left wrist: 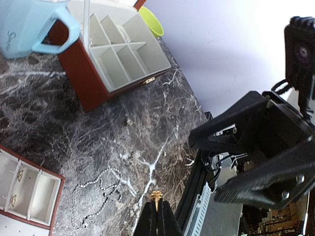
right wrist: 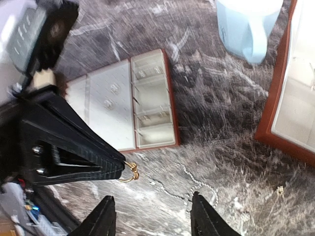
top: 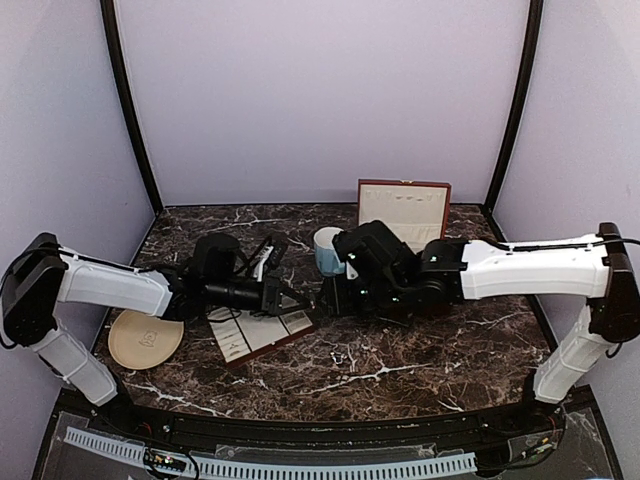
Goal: Organize the mixed jewelry
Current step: Pass from the right arm to the left, then pass from the left arm to the right
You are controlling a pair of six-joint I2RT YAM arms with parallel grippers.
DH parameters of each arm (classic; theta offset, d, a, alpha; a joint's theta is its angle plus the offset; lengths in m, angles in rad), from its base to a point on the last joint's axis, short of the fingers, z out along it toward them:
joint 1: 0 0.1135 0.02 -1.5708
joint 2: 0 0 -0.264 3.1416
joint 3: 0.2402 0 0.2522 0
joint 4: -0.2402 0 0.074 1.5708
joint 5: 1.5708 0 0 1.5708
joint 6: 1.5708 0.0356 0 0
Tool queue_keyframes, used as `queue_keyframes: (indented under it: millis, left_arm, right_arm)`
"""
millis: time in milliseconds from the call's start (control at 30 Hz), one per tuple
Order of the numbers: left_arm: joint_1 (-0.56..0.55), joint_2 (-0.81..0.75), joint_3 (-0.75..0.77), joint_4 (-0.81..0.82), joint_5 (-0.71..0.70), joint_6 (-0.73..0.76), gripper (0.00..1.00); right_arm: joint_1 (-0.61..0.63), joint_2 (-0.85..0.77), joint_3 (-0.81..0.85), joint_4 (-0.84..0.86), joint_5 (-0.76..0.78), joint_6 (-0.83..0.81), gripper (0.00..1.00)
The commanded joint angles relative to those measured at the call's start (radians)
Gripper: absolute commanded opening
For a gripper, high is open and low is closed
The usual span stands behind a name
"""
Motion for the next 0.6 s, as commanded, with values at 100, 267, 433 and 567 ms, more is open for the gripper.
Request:
queue_keyframes:
  millis: [100, 267, 433, 567]
  left_arm:
    - [0.018, -0.126, -0.065, 0.163, 0.002, 0.054, 0.00]
    - [0.043, -0.168, -0.112, 0.358, 0.140, 0.021, 0.00]
    - [0.054, -0.152, -0.134, 0.537, 0.270, -0.058, 0.00]
    - [0.055, -0.125, -0.143, 0.638, 0.326, -0.117, 0.00]
  right_arm:
    - [-0.140, -0.187, -0.233, 0.423, -0.314, -0.025, 0.53]
    - [-0.178, -0.188, -0.285, 0.660, -0.543, -0.007, 0.51]
    - [-0.177, -0.142, -0.274, 0.788, -0.716, 0.017, 0.46]
    - [-0.177, -0.134, -0.281, 0.839, -0.762, 0.034, 0.43]
